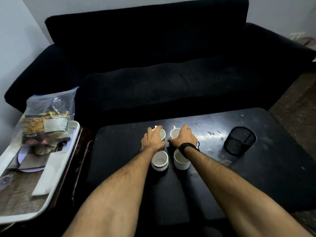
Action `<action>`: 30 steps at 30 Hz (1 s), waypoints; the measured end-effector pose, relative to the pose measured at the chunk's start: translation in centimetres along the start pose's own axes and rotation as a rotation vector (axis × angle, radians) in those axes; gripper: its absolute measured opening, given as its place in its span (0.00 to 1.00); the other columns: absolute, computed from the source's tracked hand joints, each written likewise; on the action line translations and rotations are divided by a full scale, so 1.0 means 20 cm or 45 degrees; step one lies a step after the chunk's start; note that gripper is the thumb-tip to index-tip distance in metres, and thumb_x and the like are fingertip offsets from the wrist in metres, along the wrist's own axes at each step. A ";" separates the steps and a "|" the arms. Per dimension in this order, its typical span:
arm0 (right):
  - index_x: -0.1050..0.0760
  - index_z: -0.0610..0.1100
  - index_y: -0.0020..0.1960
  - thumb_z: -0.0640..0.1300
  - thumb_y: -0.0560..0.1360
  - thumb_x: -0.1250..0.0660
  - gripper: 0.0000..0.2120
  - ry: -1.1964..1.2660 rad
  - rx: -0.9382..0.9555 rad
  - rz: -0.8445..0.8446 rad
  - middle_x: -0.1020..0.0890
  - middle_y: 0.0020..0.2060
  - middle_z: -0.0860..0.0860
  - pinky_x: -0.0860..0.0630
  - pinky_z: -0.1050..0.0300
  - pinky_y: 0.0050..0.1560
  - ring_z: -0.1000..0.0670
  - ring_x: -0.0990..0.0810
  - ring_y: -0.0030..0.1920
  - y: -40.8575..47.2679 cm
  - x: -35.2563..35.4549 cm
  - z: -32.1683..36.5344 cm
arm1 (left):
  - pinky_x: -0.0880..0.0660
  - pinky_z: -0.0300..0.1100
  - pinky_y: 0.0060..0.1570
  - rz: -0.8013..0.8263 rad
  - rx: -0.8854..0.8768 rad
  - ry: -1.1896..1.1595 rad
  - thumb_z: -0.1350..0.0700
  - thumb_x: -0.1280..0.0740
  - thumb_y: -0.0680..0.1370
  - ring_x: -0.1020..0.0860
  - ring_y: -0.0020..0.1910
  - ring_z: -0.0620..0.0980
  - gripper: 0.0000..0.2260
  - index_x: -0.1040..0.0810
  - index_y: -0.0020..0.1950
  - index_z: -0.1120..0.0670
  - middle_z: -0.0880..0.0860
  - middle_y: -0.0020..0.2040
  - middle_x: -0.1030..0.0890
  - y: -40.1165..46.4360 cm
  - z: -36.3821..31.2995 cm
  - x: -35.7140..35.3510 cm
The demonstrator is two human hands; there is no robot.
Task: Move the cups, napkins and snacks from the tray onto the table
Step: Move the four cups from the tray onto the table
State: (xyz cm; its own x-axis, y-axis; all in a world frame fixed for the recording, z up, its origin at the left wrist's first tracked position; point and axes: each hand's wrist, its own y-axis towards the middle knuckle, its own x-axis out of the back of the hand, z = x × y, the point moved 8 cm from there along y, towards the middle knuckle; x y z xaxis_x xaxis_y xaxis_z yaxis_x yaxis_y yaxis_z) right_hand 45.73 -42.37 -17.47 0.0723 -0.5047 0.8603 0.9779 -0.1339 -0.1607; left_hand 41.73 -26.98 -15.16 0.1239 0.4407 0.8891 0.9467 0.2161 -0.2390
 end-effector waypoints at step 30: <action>0.35 0.44 0.63 0.51 0.63 0.29 0.32 -0.113 0.251 -0.171 0.29 0.59 0.45 0.31 0.45 0.61 0.42 0.30 0.62 -0.19 0.25 0.35 | 0.31 0.55 0.66 -0.087 0.042 -0.052 0.43 0.31 0.74 0.31 0.69 0.62 0.43 0.54 0.80 0.50 0.59 0.74 0.39 -0.21 0.18 0.26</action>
State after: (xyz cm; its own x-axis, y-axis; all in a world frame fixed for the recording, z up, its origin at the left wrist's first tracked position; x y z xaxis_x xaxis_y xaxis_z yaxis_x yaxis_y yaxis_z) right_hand 43.71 -38.42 -9.27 -0.0528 -0.4156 0.9080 0.9986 -0.0214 0.0483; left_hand 37.39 -22.42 -10.91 0.0469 0.4588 0.8873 0.9421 0.2751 -0.1920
